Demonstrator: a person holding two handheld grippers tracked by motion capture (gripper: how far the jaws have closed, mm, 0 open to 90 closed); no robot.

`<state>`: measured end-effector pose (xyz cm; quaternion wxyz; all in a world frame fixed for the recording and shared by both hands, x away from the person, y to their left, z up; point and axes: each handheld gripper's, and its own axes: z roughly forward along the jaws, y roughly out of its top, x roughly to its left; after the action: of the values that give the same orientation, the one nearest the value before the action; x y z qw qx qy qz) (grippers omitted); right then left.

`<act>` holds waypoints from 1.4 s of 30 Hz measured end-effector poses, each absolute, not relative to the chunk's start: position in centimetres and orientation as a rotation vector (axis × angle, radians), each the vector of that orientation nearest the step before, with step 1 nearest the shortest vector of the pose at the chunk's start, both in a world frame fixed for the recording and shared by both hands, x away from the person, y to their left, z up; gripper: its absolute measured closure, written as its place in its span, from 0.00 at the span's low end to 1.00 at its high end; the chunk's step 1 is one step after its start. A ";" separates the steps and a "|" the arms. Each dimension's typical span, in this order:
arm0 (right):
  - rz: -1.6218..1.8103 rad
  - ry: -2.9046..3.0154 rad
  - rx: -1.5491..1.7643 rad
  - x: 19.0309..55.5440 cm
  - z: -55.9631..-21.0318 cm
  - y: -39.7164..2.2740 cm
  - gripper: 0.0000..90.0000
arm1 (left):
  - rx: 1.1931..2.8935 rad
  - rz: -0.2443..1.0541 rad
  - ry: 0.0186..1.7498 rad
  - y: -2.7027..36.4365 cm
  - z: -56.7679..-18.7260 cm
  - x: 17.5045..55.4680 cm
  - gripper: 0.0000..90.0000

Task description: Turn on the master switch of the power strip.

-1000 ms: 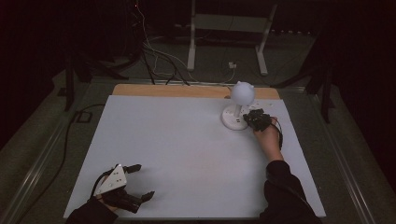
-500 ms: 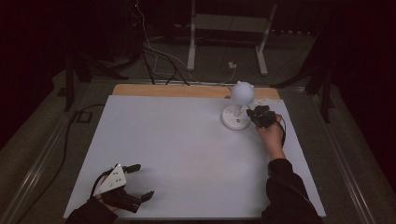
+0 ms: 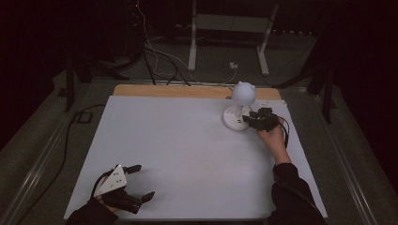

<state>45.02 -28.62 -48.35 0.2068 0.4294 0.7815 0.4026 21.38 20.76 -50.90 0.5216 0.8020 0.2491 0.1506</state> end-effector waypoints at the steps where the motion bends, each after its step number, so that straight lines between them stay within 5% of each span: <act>1: 1.133 2.176 1.195 44.9 -48.3 -28.6 0.50 | 1.921 0.365 0.597 20.8 -50.9 21.4 0.00; 14: 1.135 2.238 1.252 44.8 -47.8 -27.9 0.00 | 1.919 0.363 0.599 20.8 -50.9 21.4 0.00; 42: 1.089 2.213 1.295 40.4 -47.3 -27.5 0.00 | 1.919 0.368 0.601 20.8 -50.8 21.3 0.00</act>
<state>40.41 -27.51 -47.34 0.1770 0.4576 0.7818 0.3848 21.33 20.78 -50.81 0.5215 0.8009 0.2510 0.1535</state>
